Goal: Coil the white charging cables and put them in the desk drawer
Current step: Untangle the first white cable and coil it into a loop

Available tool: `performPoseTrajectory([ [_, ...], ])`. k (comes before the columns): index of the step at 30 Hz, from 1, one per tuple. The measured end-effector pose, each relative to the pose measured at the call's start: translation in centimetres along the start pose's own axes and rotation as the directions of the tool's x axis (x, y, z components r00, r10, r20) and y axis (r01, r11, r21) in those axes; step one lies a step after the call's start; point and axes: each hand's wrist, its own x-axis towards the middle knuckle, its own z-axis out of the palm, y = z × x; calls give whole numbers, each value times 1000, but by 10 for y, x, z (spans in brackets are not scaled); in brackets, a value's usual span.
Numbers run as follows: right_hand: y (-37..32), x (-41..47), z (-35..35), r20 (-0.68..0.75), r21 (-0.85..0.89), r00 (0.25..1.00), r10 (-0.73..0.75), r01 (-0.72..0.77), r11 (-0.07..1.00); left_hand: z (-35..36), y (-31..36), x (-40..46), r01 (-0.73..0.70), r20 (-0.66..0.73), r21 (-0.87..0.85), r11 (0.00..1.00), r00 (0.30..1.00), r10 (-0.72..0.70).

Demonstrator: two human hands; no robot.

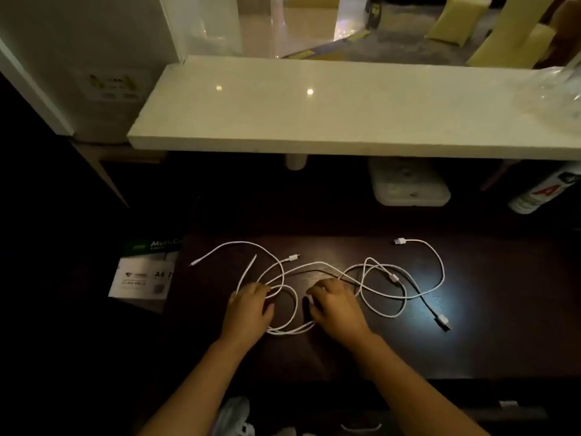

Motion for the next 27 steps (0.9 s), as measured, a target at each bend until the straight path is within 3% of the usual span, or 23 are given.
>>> performPoseTrajectory([
  [3, 1, -20, 18, -19, -54, 995, -98, 97, 994, 9, -3, -7, -55, 6, 12, 998, 998, 55],
  [5, 1, -32, 22, -40, -57, 995, -87, 85, 995, 13, -7, -12, -70, 15, 24, 997, 997, 70],
  [8, -5, -28, 19, 21, 8, 999, 39, -39, 999, 18, -10, -12, -43, -62, 23, 999, 997, 44],
  [11, -22, -15, 17, 102, 132, 974, 201, -214, 968, 14, -6, -6, -70, -89, -102, 992, 994, 61],
  [14, -41, 2, 8, 190, 435, 908, 373, -418, 798, 8, -4, -6, -99, -54, -294, 951, 995, 86],
  [16, -48, 10, 2, 253, 610, 865, 434, -491, 622, 2, -4, -9, -17, -44, -404, 914, 999, 0],
  [19, -49, 15, -16, 308, 794, 830, 465, -493, 355, -13, -9, -6, 184, -41, -500, 846, 971, -235],
  [21, -50, 18, -41, 301, 862, 845, 441, -440, 253, -32, -9, -1, 255, 16, -471, 844, 960, -280],
  [24, -56, 31, -83, 246, 941, 904, 350, -310, 137, -70, 15, 12, 103, 93, -508, 855, 994, -65],
  [27, -66, 44, -116, 190, 979, 945, 267, -204, 26, -95, 47, 24, -87, 138, -575, 814, 970, 201],
])
